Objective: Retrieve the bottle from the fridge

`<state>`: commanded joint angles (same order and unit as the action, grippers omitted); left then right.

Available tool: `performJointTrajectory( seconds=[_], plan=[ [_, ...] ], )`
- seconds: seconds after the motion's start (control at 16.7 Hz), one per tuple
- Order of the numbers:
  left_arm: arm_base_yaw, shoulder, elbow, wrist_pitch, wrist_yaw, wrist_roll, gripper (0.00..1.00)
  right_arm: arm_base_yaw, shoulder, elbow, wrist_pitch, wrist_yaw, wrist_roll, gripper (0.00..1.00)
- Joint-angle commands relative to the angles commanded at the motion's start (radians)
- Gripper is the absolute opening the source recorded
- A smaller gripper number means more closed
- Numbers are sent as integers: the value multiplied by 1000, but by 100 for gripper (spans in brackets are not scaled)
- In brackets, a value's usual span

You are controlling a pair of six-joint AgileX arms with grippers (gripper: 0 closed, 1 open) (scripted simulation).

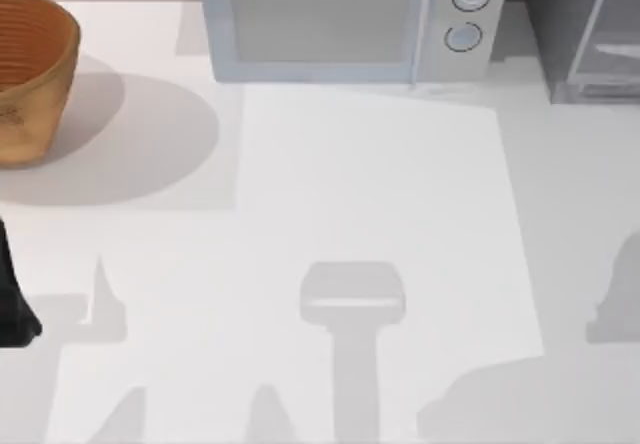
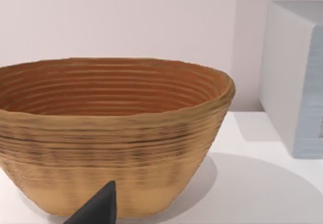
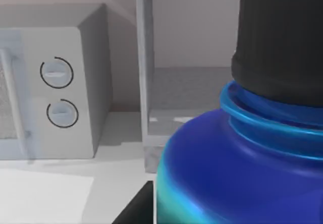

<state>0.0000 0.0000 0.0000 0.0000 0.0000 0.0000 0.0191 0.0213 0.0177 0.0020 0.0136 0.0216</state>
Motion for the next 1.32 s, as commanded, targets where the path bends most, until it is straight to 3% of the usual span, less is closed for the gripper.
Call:
performJointTrajectory(
  seconds=[0.24, 0.54, 1.32],
  plan=[
    [0, 0, 0, 0, 0, 0, 100, 127, 113, 87, -9, 96, 120, 0],
    [0, 0, 0, 0, 0, 0, 100, 405, 414, 244, -80, 322, 396, 0],
    [0, 0, 0, 0, 0, 0, 100, 1276, 1524, 701, -485, 1195, 1303, 0]
  ],
)
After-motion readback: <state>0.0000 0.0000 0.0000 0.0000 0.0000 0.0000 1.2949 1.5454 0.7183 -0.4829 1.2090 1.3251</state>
